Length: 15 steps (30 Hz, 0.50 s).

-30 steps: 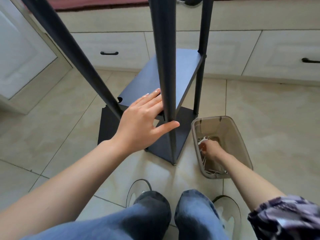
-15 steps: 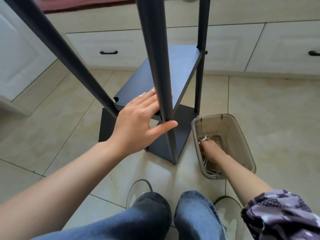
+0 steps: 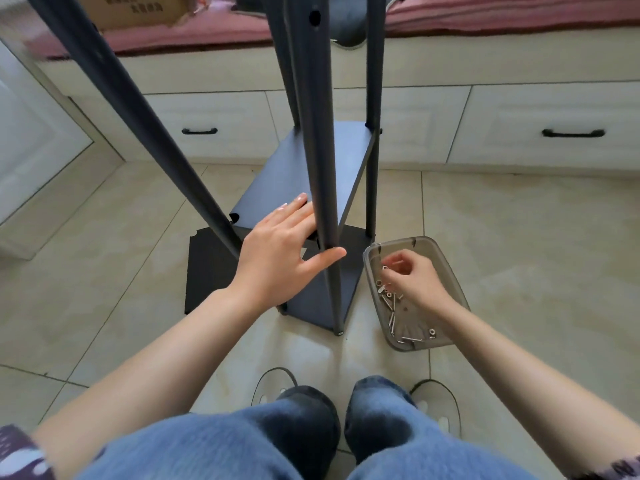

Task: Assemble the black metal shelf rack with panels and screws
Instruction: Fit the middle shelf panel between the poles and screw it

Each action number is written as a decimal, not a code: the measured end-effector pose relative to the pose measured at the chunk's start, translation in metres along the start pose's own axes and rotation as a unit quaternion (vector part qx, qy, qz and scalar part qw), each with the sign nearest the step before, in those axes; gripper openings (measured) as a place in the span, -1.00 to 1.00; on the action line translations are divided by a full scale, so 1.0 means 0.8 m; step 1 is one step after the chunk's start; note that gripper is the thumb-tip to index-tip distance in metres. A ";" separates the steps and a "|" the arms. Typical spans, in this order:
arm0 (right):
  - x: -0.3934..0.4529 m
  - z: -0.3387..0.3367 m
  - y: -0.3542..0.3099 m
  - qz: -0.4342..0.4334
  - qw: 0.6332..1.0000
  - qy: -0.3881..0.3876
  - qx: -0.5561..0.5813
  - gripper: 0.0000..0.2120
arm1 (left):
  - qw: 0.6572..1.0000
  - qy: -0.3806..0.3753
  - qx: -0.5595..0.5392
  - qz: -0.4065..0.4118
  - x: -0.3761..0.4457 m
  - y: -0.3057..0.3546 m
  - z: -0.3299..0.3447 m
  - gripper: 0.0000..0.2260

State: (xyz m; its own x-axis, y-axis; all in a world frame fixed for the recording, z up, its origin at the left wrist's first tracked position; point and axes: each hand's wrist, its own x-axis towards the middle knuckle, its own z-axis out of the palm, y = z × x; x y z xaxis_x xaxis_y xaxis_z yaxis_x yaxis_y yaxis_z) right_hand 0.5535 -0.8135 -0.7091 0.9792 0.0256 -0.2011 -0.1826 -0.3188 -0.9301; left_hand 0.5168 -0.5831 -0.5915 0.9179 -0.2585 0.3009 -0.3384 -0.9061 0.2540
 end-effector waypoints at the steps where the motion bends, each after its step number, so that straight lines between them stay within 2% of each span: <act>1: -0.009 0.000 -0.013 -0.003 0.999 -0.003 0.038 -0.90 | 1.000 -0.001 -0.001 0.001 0.000 0.001 -0.001 -0.40; 7: -0.032 0.035 -0.073 0.001 0.987 -0.019 0.157 -0.91 | 1.000 -0.007 -0.002 0.003 -0.001 0.000 -0.004 -0.41; 12: -0.034 0.086 -0.077 0.040 0.992 -0.051 0.106 -0.76 | 1.000 -0.014 -0.002 0.005 -0.003 -0.003 -0.005 -0.40; 15: -0.030 0.096 -0.083 0.042 0.989 -0.059 0.126 -0.75 | 1.000 -0.015 -0.012 0.007 -0.005 -0.009 -0.007 -0.43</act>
State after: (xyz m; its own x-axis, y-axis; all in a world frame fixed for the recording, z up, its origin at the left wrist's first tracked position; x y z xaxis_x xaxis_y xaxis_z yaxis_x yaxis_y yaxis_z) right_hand 0.5355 -0.7202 -0.6665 0.9451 0.1239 -0.3024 -0.2945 -0.0784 -0.9524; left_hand 0.5145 -0.5740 -0.5890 0.9191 -0.2810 0.2762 -0.3551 -0.8946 0.2714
